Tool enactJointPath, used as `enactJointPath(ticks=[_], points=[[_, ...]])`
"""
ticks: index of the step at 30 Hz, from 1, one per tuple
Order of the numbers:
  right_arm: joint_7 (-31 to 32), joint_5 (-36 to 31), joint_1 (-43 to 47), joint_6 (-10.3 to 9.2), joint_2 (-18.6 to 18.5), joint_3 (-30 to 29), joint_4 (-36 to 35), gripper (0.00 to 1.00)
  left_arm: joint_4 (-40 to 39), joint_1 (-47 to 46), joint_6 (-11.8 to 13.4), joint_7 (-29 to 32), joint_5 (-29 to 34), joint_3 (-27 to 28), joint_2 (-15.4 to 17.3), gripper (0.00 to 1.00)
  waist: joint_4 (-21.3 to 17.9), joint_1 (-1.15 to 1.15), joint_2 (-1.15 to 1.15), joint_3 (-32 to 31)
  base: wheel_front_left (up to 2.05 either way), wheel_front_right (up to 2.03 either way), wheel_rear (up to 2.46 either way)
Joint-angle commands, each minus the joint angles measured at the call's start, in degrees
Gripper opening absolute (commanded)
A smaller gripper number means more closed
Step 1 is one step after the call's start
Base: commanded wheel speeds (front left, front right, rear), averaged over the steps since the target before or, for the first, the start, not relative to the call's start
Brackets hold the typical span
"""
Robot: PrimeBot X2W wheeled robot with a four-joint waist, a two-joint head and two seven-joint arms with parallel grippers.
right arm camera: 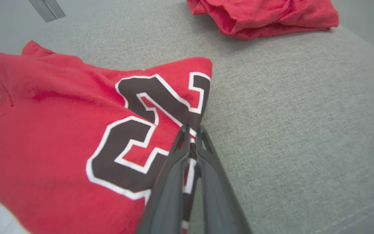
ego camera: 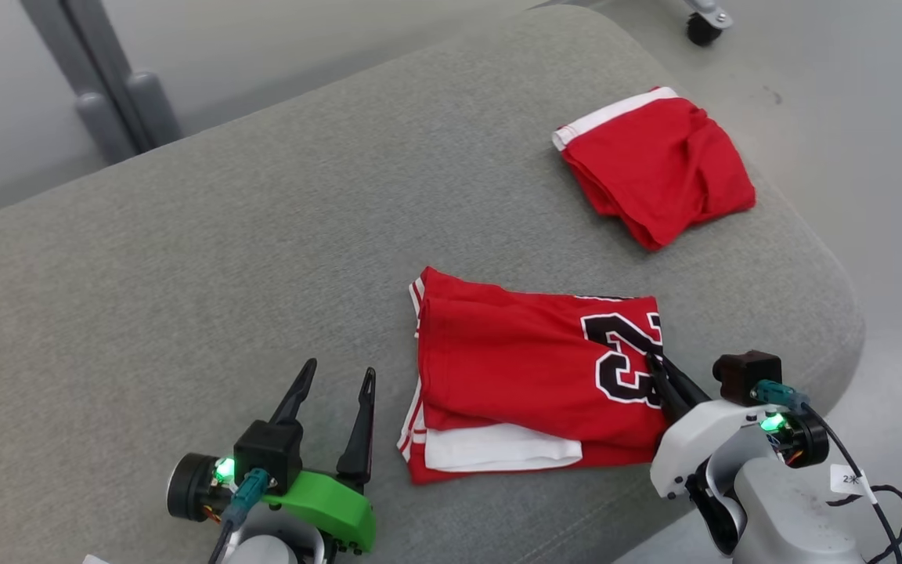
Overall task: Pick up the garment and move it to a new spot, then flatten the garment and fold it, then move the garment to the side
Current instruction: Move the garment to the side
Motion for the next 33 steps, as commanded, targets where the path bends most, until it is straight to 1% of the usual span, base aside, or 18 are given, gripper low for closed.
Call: enactJointPath(ticks=[1,6,10,12,15,18,20,24,27,28,29,31,33], points=[[-0.08,-0.48,-0.64,-0.12,-0.14,0.33,-0.68,0.0,0.06,-1.02,-0.08,-0.14,0.37,0.16,0.37,1.0,-4.53,0.0,0.0,1.81,0.0,0.0,0.0],[-0.09,-2.46,-5.06,-0.11,-0.1,2.44,-2.49,0.0,0.6,-1.72,-0.34,-0.14,1.11,0.5,0.38,1.0,-3.91,0.0,0.0,3.82,0.0,0.0,0.0],[-0.09,-3.81,-12.1,-0.12,-0.32,3.83,-2.59,0.0,1.07,-2.73,-0.66,-0.14,2.54,1.2,0.38,1.0,-2.39,0.0,0.0,6.07,0.0,0.0,0.0],[0.06,-5.01,-16.33,-0.12,-1.15,4.22,-1.63,0.0,1.38,-3.22,-1.01,-0.14,3.24,1.44,0.38,1.0,-1.45,0.0,0.0,7.25,0.0,0.0,0.0],[0.48,-7.16,-22.95,-0.12,-3.08,3.06,1.11,0.0,1.5,-4.33,-1.43,-0.14,4.2,1.81,0.37,1.0,0.35,0.0,0.0,9.44,0.0,0.0,0.0],[0.99,-9.73,-28.48,-0.12,-5.65,0.37,4.77,0.0,1.69,-5.29,-1.8,-0.14,5.29,2.37,0.39,1.0,1.88,0.0,0.0,11.23,0.0,0.0,0.0],[1.41,-12.68,-31.95,-0.12,-8.68,-2.51,7.84,0.0,1.64,-6.03,-2.07,-0.14,5.89,2.72,0.38,1.0,3.06,0.0,0.0,12.55,0.0,0.0,0.0],[2.08,-18.78,-36.02,-0.12,-14.2,-8.98,12.48,0.0,1.84,-7.28,-2.54,-0.14,6.61,2.81,0.39,1.0,4.96,0.0,0.0,14.26,0.0,0.0,0.0],[2.23,-23.07,-37.1,-0.12,-17.28,-14.65,14.03,0.0,2.07,-7.79,-2.8,-0.14,6.74,2.98,0.4,1.0,5.86,0.0,0.0,14.98,0.0,0.0,0.0],[1.91,-24.95,-37.26,-0.12,-18.26,-17.3,13.84,0.5,2.12,-8.02,-2.9,-0.13,6.91,3.04,0.41,1.0,6.11,0.0,0.0,15.22,0.0,0.0,0.0],[1.82,-26.54,-36.98,-0.12,-18.43,-18.93,13.74,1.0,2.2,-8.14,-2.97,-0.04,6.96,3.09,0.41,1.0,6.29,0.0,0.0,15.32,0.0,0.0,0.0],[1.23,-28.69,-36.33,-0.12,-17.64,-23.34,13.06,1.0,2.3,-8.16,-2.9,-0.02,6.92,3.4,0.54,1.0,6.61,0.0,0.0,15.35,0.0,0.0,0.0],[0.64,-30.9,-35.24,-0.12,-15.89,-27.01,11.73,1.0,2.35,-8.2,-2.86,-0.01,6.62,3.66,0.52,1.0,6.88,0.0,0.0,15.02,0.0,0.0,0.0]])
